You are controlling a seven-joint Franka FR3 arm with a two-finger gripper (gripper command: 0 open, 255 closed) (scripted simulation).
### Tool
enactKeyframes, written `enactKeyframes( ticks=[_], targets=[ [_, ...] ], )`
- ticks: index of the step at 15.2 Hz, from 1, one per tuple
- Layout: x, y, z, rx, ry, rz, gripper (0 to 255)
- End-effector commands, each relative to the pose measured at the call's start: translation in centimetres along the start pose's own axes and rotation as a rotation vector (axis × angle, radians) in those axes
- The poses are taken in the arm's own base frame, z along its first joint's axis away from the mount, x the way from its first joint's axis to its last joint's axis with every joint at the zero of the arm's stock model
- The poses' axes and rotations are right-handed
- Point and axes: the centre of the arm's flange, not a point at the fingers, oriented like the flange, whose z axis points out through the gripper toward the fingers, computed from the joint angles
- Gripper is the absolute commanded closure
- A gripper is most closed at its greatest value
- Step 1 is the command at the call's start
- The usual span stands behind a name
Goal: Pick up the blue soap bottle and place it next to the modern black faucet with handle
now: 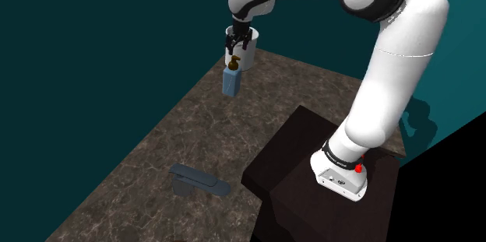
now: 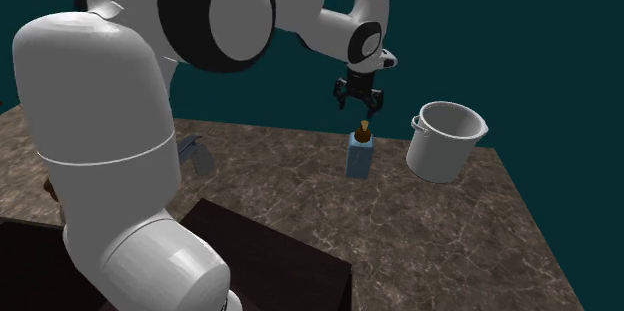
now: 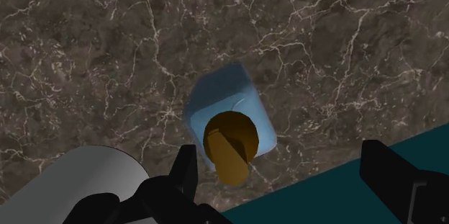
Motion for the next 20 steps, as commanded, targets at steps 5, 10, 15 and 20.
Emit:
enactKeyframes(
  ticks=[5,10,15,20],
  targets=[
    [4.2,2.4,4.4,-0.013,-0.013,0.016,0],
    [4.2,2.4,7.1,-0.013,-0.013,0.016,0],
    [4.2,2.5,7.9,-0.013,-0.013,0.016,0],
    [4.2,2.5,7.9,-0.013,-0.013,0.016,255]
  ],
)
